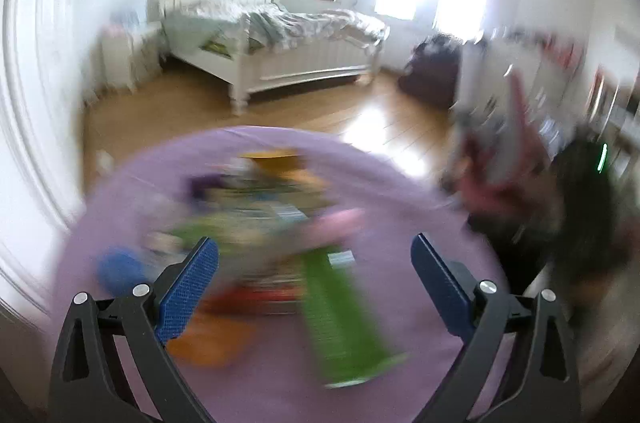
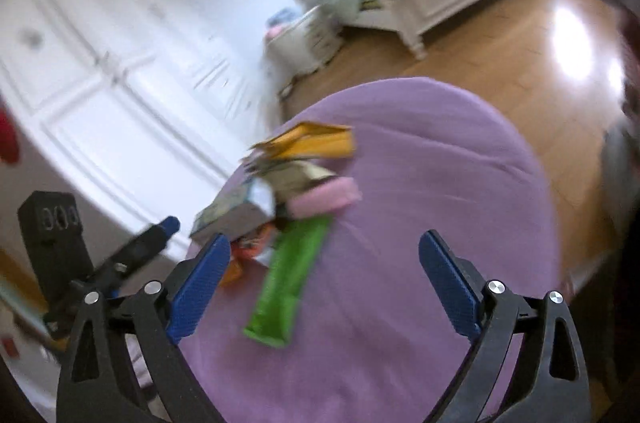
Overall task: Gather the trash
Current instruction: 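Grasp the blue-green milk carton with the left tool while the right tool grasps the yellow bag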
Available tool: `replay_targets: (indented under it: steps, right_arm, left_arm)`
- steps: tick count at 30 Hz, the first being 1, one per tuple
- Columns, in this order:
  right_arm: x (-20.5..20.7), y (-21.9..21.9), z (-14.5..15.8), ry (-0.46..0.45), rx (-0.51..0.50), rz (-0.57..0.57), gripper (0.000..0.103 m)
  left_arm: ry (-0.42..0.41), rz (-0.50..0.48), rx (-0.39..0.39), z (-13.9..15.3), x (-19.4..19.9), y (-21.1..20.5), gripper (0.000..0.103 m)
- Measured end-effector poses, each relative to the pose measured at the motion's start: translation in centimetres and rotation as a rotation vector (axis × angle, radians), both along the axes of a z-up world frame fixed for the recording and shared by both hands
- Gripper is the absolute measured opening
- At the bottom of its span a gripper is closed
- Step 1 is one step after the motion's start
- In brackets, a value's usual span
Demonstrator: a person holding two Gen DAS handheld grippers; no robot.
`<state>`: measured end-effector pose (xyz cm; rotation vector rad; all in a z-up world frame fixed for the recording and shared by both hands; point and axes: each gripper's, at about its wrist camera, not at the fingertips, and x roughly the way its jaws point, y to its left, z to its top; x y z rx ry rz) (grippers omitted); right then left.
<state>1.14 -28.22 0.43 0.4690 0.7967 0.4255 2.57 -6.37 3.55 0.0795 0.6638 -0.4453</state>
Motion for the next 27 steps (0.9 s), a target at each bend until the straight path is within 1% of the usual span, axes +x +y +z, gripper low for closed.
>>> replay_targets:
  steps: [1,2,3,4,5,6,7,8,9,11,12,13,14,15,16,17,18,19,20,22,24,25,27]
  right_arm:
    - [1.3,1.0,0.3,0.000,-0.023,0.015,0.094]
    - [2.7,1.6,0.6,0.003,-0.035,0.028,0.094]
    - [4.5,2.5,0.9,0.019,-0.040,0.044,0.094]
    - [6.4,3.3,1.0,0.048,-0.032,0.050,0.094]
    - [7.3,3.9,1.0,0.060,-0.019,0.058,0.094]
    - [9.0,4.7,1.0,0.075,0.003,0.070,0.094]
    - [10.7,5.5,1.0,0.086,0.006,0.074,0.094]
    - [11.6,6.0,1.0,0.094,0.002,0.076,0.094]
    - [13.3,6.8,0.7,0.122,-0.011,0.077,0.094]
    - [15.6,7.5,-0.1,0.200,-0.016,0.047,0.094]
    - [16.9,7.8,-1.0,0.256,0.007,0.039,0.094]
    - [17.7,7.9,-1.9,0.299,0.044,0.042,0.085]
    - [18.3,8.1,-2.8,0.349,0.058,0.048,0.075]
    - [18.5,8.2,-3.1,0.372,0.065,0.043,0.058]
    - [18.5,8.1,-3.3,0.376,0.082,0.041,0.054]
    - [18.4,8.1,-3.2,0.369,0.089,0.050,0.044]
    - [18.2,8.1,-3.1,0.360,0.097,0.056,0.033]
    - [17.7,7.9,-3.0,0.349,0.102,0.054,0.030]
    - [17.2,7.7,-2.7,0.332,0.110,0.053,0.027]
    - [16.3,7.2,-2.2,0.302,0.126,0.047,0.017]
    - [15.1,6.3,-1.4,0.263,0.166,0.035,0.012]
    - [14.3,5.7,-0.7,0.234,0.183,0.027,0.010]
    - [12.5,4.5,0.5,0.183,0.192,0.015,0.010]
  left_arm:
    - [-0.030,-0.020,0.065,-0.2,0.3,0.5,0.096]
    - [-0.074,-0.055,0.157,-0.4,0.8,0.7,0.096]
    - [-0.105,-0.082,0.226,-0.7,1.1,0.6,0.097]
    - [-0.133,-0.112,0.293,-1.1,1.6,0.4,0.098]
    - [-0.158,-0.148,0.362,-1.7,2.2,0.2,0.098]
    - [-0.167,-0.173,0.398,-2.0,2.8,0.1,0.098]
    - [-0.163,-0.191,0.409,-2.4,3.3,0.1,0.098]
    - [-0.143,-0.216,0.407,-2.8,4.3,0.0,0.098]
    - [-0.118,-0.226,0.397,-3.2,5.2,0.0,0.098]
    - [-0.054,-0.216,0.373,-4.1,6.5,-0.6,0.098]
    - [-0.026,-0.209,0.355,-4.4,7.2,-0.3,0.097]
    - [0.008,-0.204,0.329,-4.8,7.9,0.1,0.097]
    - [0.051,-0.212,0.283,-5.0,8.5,0.6,0.094]
    - [0.080,-0.229,0.244,-5.2,8.7,0.9,0.078]
    - [0.110,-0.246,0.209,-5.4,8.9,1.1,0.068]
    - [0.122,-0.246,0.184,-5.6,8.7,1.3,0.066]
    - [0.119,-0.241,0.178,-5.6,8.6,1.4,0.063]
    - [0.119,-0.240,0.173,-5.7,8.6,1.4,0.056]
    - [0.124,-0.240,0.154,-5.7,8.5,1.5,0.051]
    - [0.136,-0.230,0.122,-5.6,8.1,1.8,0.049]
    - [0.124,-0.214,0.097,-5.4,7.6,2.0,0.049]
    - [0.116,-0.204,0.082,-5.1,7.2,2.3,0.049]
    - [0.091,-0.182,0.036,-4.2,6.1,2.8,0.049]
